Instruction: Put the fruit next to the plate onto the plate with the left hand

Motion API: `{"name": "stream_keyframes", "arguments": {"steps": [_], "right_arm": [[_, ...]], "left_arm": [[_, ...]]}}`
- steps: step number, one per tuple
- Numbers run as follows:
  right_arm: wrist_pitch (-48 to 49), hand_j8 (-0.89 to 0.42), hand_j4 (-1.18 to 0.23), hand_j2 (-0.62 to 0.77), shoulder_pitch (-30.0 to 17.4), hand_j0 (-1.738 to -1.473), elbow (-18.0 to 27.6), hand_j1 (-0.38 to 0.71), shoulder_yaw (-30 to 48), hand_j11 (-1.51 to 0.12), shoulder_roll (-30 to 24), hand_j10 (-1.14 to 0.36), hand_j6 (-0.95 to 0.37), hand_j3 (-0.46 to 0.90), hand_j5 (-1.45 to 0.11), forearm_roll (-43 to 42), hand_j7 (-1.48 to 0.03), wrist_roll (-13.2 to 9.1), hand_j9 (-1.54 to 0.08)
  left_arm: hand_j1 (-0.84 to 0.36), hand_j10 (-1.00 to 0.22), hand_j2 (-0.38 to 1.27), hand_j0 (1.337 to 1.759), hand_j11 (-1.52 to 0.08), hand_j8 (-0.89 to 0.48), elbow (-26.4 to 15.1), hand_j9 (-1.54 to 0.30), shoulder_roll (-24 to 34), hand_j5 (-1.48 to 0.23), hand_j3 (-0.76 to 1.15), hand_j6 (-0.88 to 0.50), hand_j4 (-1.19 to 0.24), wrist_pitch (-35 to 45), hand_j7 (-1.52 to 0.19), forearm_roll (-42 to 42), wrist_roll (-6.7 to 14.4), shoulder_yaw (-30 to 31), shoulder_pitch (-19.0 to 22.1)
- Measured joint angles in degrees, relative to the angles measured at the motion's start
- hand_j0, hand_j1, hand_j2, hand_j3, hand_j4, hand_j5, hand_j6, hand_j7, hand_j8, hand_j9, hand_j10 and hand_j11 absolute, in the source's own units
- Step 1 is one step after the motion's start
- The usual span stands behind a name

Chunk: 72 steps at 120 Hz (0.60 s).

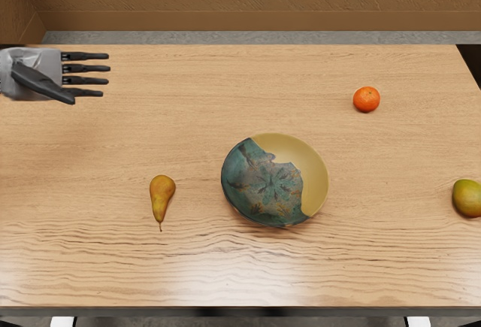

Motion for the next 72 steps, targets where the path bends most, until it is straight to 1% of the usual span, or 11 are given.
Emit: {"name": "stream_keyframes", "arguments": {"steps": [22, 27, 32, 39, 53, 72], "right_arm": [[0.0, -0.03, -0.03, -0.01, 0.06, -1.658, -0.05, -0.32, -0.06, -0.03, 0.0, -0.03, -0.03, 0.0, -0.03, -0.02, -0.03, -0.02, -0.03], [0.0, -0.03, -0.03, -0.01, 0.06, -1.658, -0.06, -0.32, -0.07, -0.03, 0.0, -0.03, -0.03, 0.0, -0.03, -0.05, -0.03, -0.02, -0.03], [0.0, -0.03, -0.03, -0.01, 0.06, -1.658, -0.06, -0.32, -0.07, -0.03, 0.0, -0.03, -0.03, 0.0, -0.03, -0.06, -0.03, -0.01, -0.03], [0.0, -0.03, -0.03, -0.01, 0.07, -1.658, -0.06, -0.32, -0.1, -0.03, 0.0, -0.03, -0.03, 0.0, -0.03, -0.07, -0.03, -0.01, -0.03], [0.0, -0.03, -0.03, -0.01, 0.07, -1.658, -0.06, -0.32, -0.15, -0.03, 0.0, -0.03, -0.03, 0.0, -0.03, -0.08, -0.03, 0.0, -0.03], [-0.01, -0.03, -0.03, -0.01, 0.01, -1.658, 0.14, -0.32, -0.17, -0.03, 0.0, -0.03, -0.03, 0.0, -0.03, -0.09, -0.03, 0.0, -0.03]], "left_arm": [[0.35, 0.0, 0.0, 1.658, 0.0, 0.0, -1.1, 0.0, -0.31, 0.0, 0.0, 0.0, 0.0, 0.0, 0.0, 0.16, 0.03, 0.01, -0.23], [0.35, 0.0, 0.0, 1.658, 0.0, 0.0, -1.16, 0.0, -0.65, 0.0, 0.0, 0.0, 0.0, 0.0, 0.0, 1.12, 0.06, -0.06, -0.26], [0.35, 0.0, 0.0, 1.658, 0.0, 0.0, -1.21, 0.0, -2.27, 0.0, 0.0, 0.0, 0.0, 0.0, 0.0, 2.92, 0.09, -0.15, -1.01], [0.35, 0.0, 0.0, 1.658, 0.0, 0.0, -1.25, 0.0, -4.92, 0.0, 0.0, 0.0, 0.0, 0.0, 0.0, 7.92, 0.13, -0.28, -3.56], [0.35, 0.0, 0.0, 1.658, 0.0, 0.0, -1.28, 0.0, -6.31, 0.0, 0.0, 0.0, 0.0, 0.01, 0.0, 18.7, 0.27, -0.39, -6.64], [0.35, 0.0, 0.0, 1.658, 0.0, 0.0, -1.37, 0.0, -10.24, 0.0, 0.0, 0.0, 0.0, 0.01, 0.0, 32.79, 0.42, -0.3, -8.12]]}}
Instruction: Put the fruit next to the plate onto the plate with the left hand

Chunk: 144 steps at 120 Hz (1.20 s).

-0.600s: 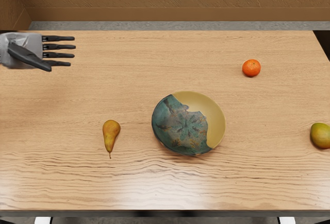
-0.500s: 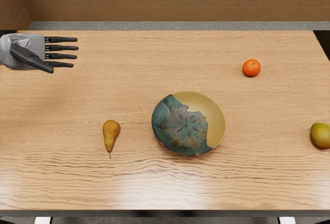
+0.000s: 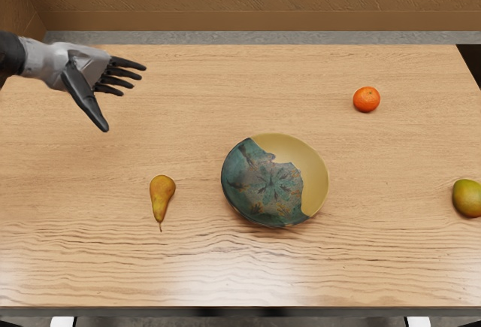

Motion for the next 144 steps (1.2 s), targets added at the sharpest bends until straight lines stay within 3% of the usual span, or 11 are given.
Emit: {"name": "stream_keyframes", "arguments": {"steps": [30, 74, 98, 144], "right_arm": [[-0.05, -0.03, -0.03, -0.01, -0.73, -1.658, -0.08, -0.32, 0.0, -0.03, 0.0, -0.03, -0.03, 0.0, -0.03, 0.0, -0.03, 0.03, -0.03], [-0.08, -0.03, -0.03, -0.01, -1.76, -1.658, 0.21, -0.32, -0.01, -0.03, 0.0, -0.03, -0.03, 0.0, -0.03, 0.25, -0.03, 0.0, -0.03], [-0.09, -0.03, -0.03, -0.01, -2.19, -1.658, 0.18, -0.32, -0.01, -0.03, 0.0, -0.03, -0.03, 0.0, -0.03, 0.33, -0.03, 0.0, -0.03], [-0.09, -0.03, -0.03, -0.01, -2.31, -1.658, 0.01, -0.32, -0.01, -0.03, 0.0, -0.03, -0.03, 0.0, -0.03, 0.35, -0.03, 0.0, -0.03]], "left_arm": [[0.35, 0.0, 0.0, 1.658, 0.0, 0.0, -4.33, 0.0, -5.27, 0.0, 0.0, 0.0, 0.0, 0.01, 0.0, 18.08, 1.8, 0.18, -0.41], [0.35, 0.0, 0.0, 1.658, 0.0, 0.0, -17.17, 0.0, -9.86, 0.0, 0.0, 0.0, 0.0, 0.02, 0.0, 29.1, 7.09, 0.19, -0.67], [0.35, 0.0, 0.0, 1.658, 0.0, 0.0, -21.75, 0.0, -14.46, 0.0, 0.0, 0.0, 0.0, 0.02, 0.0, 35.49, 7.67, 0.35, -0.5], [0.35, 0.0, 0.0, 1.658, 0.0, 0.0, -27.12, 0.0, -15.55, 0.0, 0.0, 0.0, 0.0, 0.03, 0.0, 47.23, 7.77, 2.3, 0.2]]}}
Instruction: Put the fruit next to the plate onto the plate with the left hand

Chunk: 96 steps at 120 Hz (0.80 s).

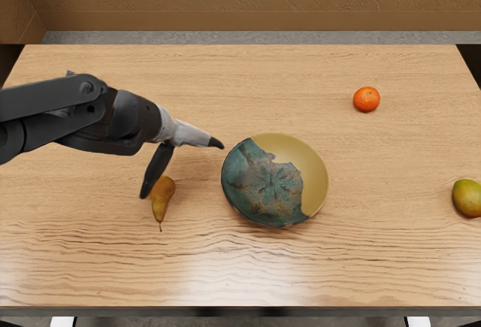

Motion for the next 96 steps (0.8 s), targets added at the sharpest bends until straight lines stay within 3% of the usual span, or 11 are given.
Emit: {"name": "stream_keyframes", "arguments": {"steps": [48, 59, 96], "right_arm": [[0.01, -0.03, -0.03, -0.01, 0.0, -1.658, 0.12, -0.32, 0.0, -0.03, 0.0, -0.03, -0.03, 0.0, -0.03, 0.0, -0.03, 0.0, -0.03], [0.01, -0.03, -0.03, -0.01, 0.0, -1.658, 0.0, -0.32, 0.0, -0.03, 0.0, -0.03, -0.03, 0.0, -0.03, -0.02, -0.03, 0.0, -0.03], [0.01, -0.03, -0.03, -0.01, 0.0, -1.658, -0.2, -0.32, 0.0, -0.03, 0.0, -0.03, -0.03, 0.0, -0.03, -0.05, -0.03, 0.0, -0.03]], "left_arm": [[0.35, 0.0, 0.0, 1.658, 0.0, 0.0, -5.28, 0.0, 3.73, 0.0, 0.0, 0.0, 0.0, 0.0, 0.0, 7.05, 0.0, 0.29, 2.38], [0.35, 0.0, 0.0, 1.658, 0.0, 0.0, -6.48, 0.0, 3.52, 0.0, 0.0, 0.0, 0.0, 0.0, 0.0, 10.12, 0.0, 0.28, 4.47], [0.35, 0.0, 0.0, 1.658, 0.0, 0.0, -7.51, 0.0, 3.56, 0.0, 0.0, 0.0, 0.0, 0.0, 0.0, 17.59, 0.0, 0.27, 8.35]]}}
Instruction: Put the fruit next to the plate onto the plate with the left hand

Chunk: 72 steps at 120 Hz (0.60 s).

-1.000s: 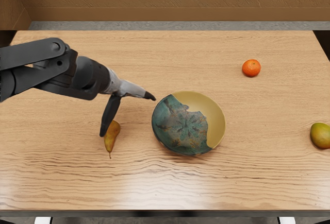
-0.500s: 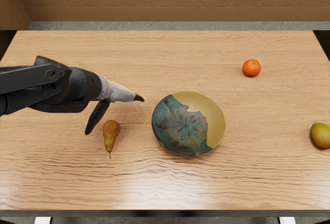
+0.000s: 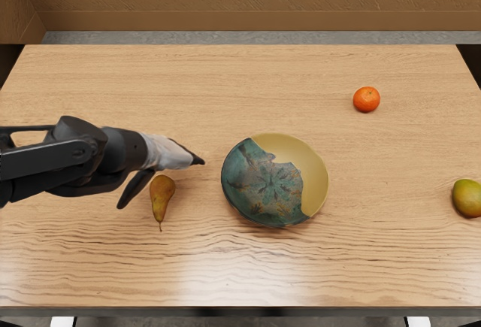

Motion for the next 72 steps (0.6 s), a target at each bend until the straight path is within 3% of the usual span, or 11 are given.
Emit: {"name": "stream_keyframes", "arguments": {"steps": [72], "right_arm": [[0.0, -0.03, -0.03, -0.01, 0.0, -1.658, -0.01, -0.32, 0.0, -0.03, 0.0, -0.03, -0.03, 0.0, -0.03, 0.03, -0.03, 0.0, -0.03]], "left_arm": [[0.35, 0.0, 0.0, 1.658, 0.0, -0.01, -0.73, 0.0, 0.41, 0.0, 0.0, -0.01, -0.01, 0.0, 0.0, 6.54, 0.0, 0.0, 1.23]]}}
